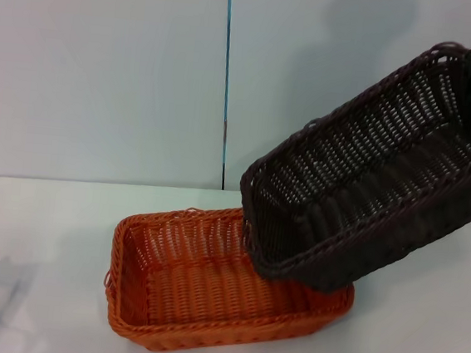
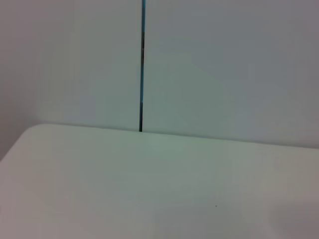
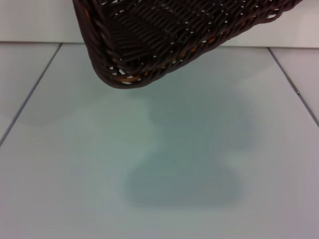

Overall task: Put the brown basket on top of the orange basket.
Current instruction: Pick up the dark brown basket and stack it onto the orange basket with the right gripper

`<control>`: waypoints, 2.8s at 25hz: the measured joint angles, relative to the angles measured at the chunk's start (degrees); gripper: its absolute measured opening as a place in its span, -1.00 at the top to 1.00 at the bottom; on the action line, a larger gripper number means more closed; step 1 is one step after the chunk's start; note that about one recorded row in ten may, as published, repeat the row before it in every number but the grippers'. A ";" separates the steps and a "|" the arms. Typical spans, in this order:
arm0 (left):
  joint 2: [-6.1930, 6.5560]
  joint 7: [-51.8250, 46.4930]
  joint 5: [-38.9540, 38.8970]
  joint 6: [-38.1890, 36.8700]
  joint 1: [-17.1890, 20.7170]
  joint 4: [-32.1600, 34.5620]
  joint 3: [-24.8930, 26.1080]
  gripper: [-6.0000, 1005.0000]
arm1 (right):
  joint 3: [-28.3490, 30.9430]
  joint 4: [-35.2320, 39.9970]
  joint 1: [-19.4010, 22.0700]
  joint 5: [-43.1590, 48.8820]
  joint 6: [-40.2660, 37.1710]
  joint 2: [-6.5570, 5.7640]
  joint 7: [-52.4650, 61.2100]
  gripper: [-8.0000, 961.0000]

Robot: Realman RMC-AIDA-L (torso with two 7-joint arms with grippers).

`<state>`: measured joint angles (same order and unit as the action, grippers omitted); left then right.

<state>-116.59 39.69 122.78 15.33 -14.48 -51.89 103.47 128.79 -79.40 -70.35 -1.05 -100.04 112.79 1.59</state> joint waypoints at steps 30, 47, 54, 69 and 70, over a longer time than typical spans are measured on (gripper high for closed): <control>8.90 -3.08 -3.79 -2.10 -2.13 3.33 -8.32 -0.86 | -19.35 3.20 8.79 -9.74 21.10 6.43 16.89 0.64; 12.49 -6.51 -4.66 -3.70 -2.65 4.10 -14.16 -0.86 | -33.53 -5.15 18.89 -11.63 26.34 6.44 27.57 0.64; 13.61 -7.40 -4.66 -3.78 -3.21 4.85 -15.63 -0.86 | -37.86 -5.31 22.00 -11.47 30.40 6.45 30.58 0.64; 16.30 -10.79 -4.65 -4.67 -4.68 6.10 -20.24 -0.86 | -48.92 -5.29 28.37 -7.11 37.39 6.48 40.09 0.64; 16.34 -10.84 -4.65 -4.68 -4.73 6.13 -20.36 -0.86 | -49.46 -5.12 28.79 -7.08 37.83 6.47 40.47 0.64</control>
<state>-100.25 28.85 118.13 10.64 -19.20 -45.76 83.11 79.32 -84.52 -41.56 -8.13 -62.21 119.27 42.06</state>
